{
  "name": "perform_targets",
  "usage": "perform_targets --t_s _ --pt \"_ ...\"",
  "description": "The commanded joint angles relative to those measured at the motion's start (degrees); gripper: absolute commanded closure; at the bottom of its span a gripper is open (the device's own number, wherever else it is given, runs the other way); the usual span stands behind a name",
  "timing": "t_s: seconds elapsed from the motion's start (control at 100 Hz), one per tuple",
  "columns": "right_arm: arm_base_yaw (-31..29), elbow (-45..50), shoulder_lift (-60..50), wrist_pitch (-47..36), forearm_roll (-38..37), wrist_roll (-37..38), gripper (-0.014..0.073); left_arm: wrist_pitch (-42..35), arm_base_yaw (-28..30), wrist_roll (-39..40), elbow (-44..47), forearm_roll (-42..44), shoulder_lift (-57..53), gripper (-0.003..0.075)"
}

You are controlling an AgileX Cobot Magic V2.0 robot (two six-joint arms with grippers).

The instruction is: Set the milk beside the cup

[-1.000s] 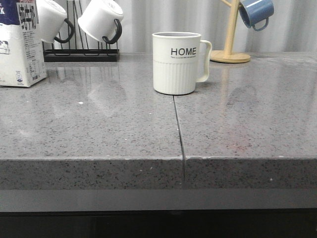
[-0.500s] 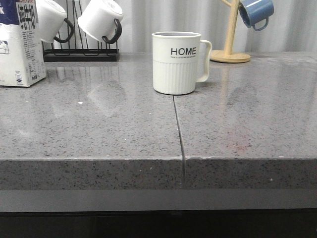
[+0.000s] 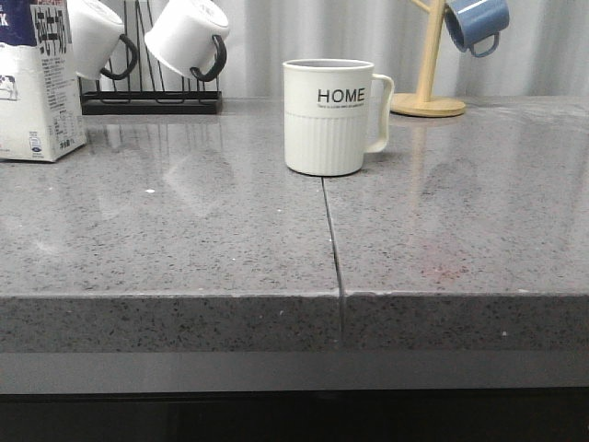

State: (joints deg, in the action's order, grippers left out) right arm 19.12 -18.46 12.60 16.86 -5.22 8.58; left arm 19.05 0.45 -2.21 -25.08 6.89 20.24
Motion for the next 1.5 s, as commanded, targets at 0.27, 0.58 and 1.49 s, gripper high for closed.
perform_targets --t_s 0.27,0.58,1.49 --pt "-0.09 -1.48 0.4 -4.14 -0.46 -0.13 0.0652 -16.21 0.03 0.06 -4.81 -3.75 18.47 0.0002" --pt "-0.09 -1.48 0.4 -4.14 -0.46 -0.13 0.0652 -32.08 -4.55 0.28 -9.79 -5.56 33.27 0.0069" --pt "-0.09 -1.48 0.41 -4.19 -0.46 -0.13 0.0652 -38.51 -8.54 0.76 -33.42 -7.46 66.16 0.0073"
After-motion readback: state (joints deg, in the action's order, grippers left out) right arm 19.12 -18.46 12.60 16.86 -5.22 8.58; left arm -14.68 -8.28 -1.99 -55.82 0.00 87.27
